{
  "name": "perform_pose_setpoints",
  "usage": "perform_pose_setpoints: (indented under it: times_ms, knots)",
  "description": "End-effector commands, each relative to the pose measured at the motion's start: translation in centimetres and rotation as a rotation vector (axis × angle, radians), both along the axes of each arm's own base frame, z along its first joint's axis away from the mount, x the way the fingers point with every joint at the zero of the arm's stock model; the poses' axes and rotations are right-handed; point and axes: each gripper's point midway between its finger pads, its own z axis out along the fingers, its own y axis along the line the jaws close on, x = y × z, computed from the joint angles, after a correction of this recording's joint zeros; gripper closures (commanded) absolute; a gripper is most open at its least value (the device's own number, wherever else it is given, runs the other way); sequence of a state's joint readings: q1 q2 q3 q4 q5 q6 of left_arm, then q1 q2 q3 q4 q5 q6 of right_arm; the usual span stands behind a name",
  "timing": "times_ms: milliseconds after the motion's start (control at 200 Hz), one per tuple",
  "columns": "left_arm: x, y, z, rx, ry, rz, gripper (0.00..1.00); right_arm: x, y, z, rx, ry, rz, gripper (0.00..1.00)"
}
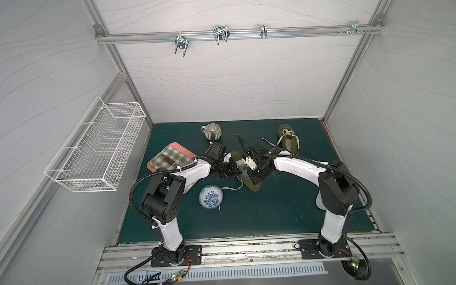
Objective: Insert the insole into the shoe
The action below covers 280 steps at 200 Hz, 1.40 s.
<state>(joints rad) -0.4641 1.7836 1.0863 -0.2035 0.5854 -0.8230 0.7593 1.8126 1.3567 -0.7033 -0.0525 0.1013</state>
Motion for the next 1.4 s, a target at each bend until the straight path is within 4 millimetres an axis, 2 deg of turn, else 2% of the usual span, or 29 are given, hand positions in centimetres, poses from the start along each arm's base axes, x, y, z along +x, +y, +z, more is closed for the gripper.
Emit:
perform_pose_setpoints:
  times_ms: [0, 170, 235, 345, 400, 450, 595, 680, 755, 940, 1045, 1145, 1220, 1325, 1395]
  knots:
    - [0.0, -0.7, 1.8, -0.05, -0.046, -0.015, 1.0, -0.2, -1.0, 1.7, -0.034, -0.041, -0.014, 0.96]
    - [-0.1, -0.6, 1.9, -0.058, -0.047, -0.012, 1.0, -1.3, -0.5, -1.0, -0.044, 0.018, 0.0, 0.98]
    - [-0.2, -0.6, 1.8, -0.056, -0.045, -0.013, 1.0, -2.0, -0.3, -3.0, -0.055, 0.053, 0.006, 0.98]
    - [-0.2, -0.7, 1.7, -0.062, -0.043, -0.01, 1.0, -3.1, -0.9, -7.6, -0.12, 0.136, 0.008, 0.99]
    - [-0.3, -0.6, 1.6, -0.063, -0.04, -0.009, 1.0, -3.3, -1.3, -8.6, -0.145, 0.151, 0.008, 1.0]
    - [-0.3, -0.7, 1.6, -0.064, -0.04, -0.01, 1.0, -3.2, -1.3, -8.1, -0.141, 0.125, 0.008, 1.0]
    - [-0.3, -0.7, 1.4, -0.068, -0.038, -0.011, 1.0, -1.7, -0.8, -3.4, -0.094, -0.008, -0.015, 0.99]
    - [-0.4, -0.7, 1.4, -0.067, -0.036, -0.012, 1.0, -0.6, -0.7, -1.8, -0.08, -0.076, -0.036, 0.99]
    - [-0.5, -0.6, 1.3, -0.065, -0.033, -0.013, 1.0, 0.3, -0.7, -1.8, -0.084, -0.112, -0.054, 0.99]
    - [-0.5, -0.7, 1.3, -0.069, -0.035, -0.015, 1.0, 1.6, 0.0, -4.0, -0.104, -0.121, -0.076, 0.99]
    - [-0.6, -0.7, 1.3, -0.071, -0.033, -0.017, 1.0, 3.1, -1.2, -6.0, -0.177, -0.139, -0.112, 1.0]
    - [-0.6, -0.7, 1.3, -0.073, -0.034, -0.018, 1.0, 3.7, -1.6, -6.7, -0.232, -0.168, -0.105, 1.0]
    - [-0.7, -0.7, 1.1, -0.073, -0.03, -0.02, 1.0, 3.2, -1.1, -6.0, -0.24, -0.168, -0.078, 1.0]
    - [-0.7, -0.7, 1.1, -0.074, -0.031, -0.02, 1.0, 2.0, -0.1, -3.0, -0.236, -0.237, -0.032, 1.0]
    - [-0.7, -0.6, 1.0, -0.072, -0.029, -0.017, 1.0, 1.5, -0.5, -2.1, -0.255, -0.262, -0.033, 1.0]
